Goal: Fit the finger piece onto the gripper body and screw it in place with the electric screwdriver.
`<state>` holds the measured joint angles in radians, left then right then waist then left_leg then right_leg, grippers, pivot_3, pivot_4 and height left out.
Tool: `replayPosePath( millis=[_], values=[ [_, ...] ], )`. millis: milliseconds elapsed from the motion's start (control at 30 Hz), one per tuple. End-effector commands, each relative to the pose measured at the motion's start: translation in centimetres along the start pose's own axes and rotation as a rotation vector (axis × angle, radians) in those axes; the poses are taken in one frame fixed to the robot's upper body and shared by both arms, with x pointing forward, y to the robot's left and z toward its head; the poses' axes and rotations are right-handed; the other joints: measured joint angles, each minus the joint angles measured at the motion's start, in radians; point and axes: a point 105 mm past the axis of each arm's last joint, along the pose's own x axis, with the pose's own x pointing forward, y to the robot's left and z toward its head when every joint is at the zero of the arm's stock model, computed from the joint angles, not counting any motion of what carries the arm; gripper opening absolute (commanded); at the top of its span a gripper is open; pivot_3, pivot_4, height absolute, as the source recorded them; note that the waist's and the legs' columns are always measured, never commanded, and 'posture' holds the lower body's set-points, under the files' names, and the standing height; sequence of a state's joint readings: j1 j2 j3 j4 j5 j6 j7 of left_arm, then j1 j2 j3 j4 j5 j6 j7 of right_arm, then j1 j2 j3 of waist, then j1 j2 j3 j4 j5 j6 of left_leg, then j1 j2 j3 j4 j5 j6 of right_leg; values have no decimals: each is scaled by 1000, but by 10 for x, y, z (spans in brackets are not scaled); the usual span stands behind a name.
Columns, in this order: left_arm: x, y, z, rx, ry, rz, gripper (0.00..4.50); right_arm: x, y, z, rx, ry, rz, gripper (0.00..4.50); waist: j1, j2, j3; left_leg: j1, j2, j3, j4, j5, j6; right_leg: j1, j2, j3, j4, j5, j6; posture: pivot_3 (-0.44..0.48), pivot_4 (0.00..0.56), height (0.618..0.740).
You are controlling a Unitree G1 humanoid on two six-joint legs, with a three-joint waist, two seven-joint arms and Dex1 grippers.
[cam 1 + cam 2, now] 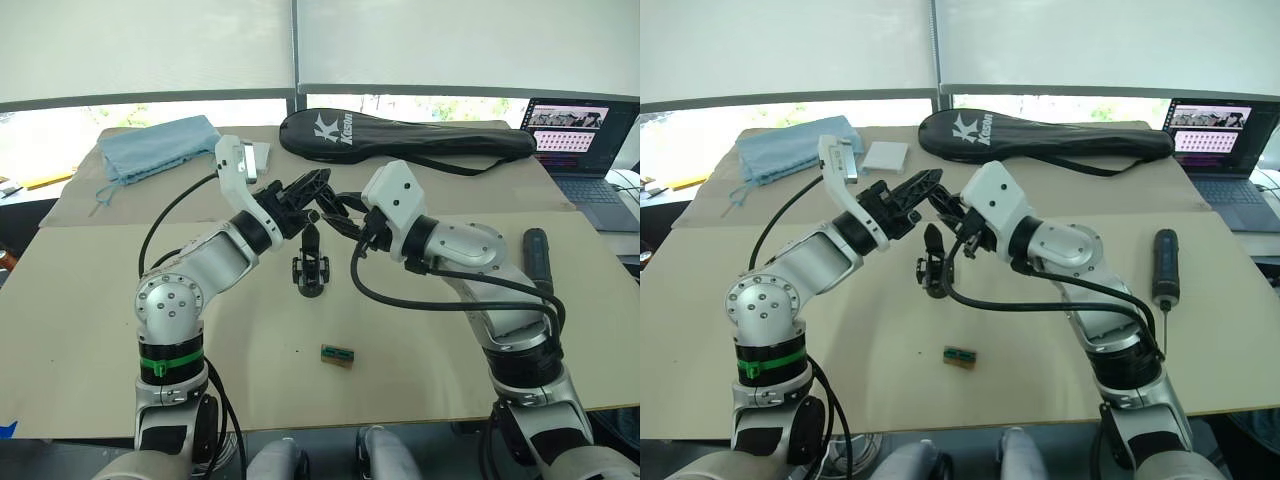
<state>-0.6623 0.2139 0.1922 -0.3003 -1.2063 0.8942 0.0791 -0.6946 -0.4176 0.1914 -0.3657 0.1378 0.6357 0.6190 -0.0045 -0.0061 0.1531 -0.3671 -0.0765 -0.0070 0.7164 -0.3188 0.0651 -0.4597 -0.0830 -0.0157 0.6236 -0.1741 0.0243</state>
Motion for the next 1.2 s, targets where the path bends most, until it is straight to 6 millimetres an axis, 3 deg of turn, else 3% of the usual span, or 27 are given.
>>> replayPosePath(
  millis=[33,100,233,367,467,633,933,1033,1200],
  values=[
    [0,-5,10,37,-34,-18,0,-4,-8,29,-74,-91,-45,1120,-1,0,0,0,0,0,0,0,0,0,0,0,0,0,0,0,150,736],
    [0,-5,12,52,-25,-30,0,-4,-7,31,-61,-98,-30,2206,-1,0,0,0,0,0,0,0,0,0,0,0,0,0,0,0,150,736],
    [-1,-12,13,135,51,-123,0,-10,-2,35,-8,-100,56,3572,-2,0,0,0,0,0,0,0,0,0,1,0,0,0,0,0,150,736],
    [-9,-26,14,257,194,-316,0,-28,-2,43,195,-105,251,3572,-4,0,0,0,0,0,-1,0,0,0,2,-1,0,0,0,0,150,736],
    [-22,-45,19,361,358,-564,0,-49,-7,52,413,-43,515,3572,-7,0,1,-1,0,0,-1,0,1,0,2,-1,-3,0,0,0,150,736],
    [-25,-52,23,380,473,-720,0,-49,-6,54,477,29,647,3572,-9,0,1,0,2,1,-4,0,1,2,4,0,-12,0,-1,0,150,736],
    [-16,-57,25,397,489,-781,0,-39,3,59,515,16,731,3572,-9,0,1,-3,3,0,-4,0,2,-1,-6,2,-11,0,-1,0,150,736],
    [-16,-58,25,396,485,-786,0,-35,4,62,518,-1,728,2763,-8,0,1,-3,3,0,-3,0,2,-1,-7,2,-11,0,-1,0,150,736],
    [-15,-57,24,396,481,-787,0,-33,5,63,510,-11,727,959,-8,0,1,-3,2,-1,-3,0,2,-1,-7,1,-10,0,-1,0,150,736]
  ],
)
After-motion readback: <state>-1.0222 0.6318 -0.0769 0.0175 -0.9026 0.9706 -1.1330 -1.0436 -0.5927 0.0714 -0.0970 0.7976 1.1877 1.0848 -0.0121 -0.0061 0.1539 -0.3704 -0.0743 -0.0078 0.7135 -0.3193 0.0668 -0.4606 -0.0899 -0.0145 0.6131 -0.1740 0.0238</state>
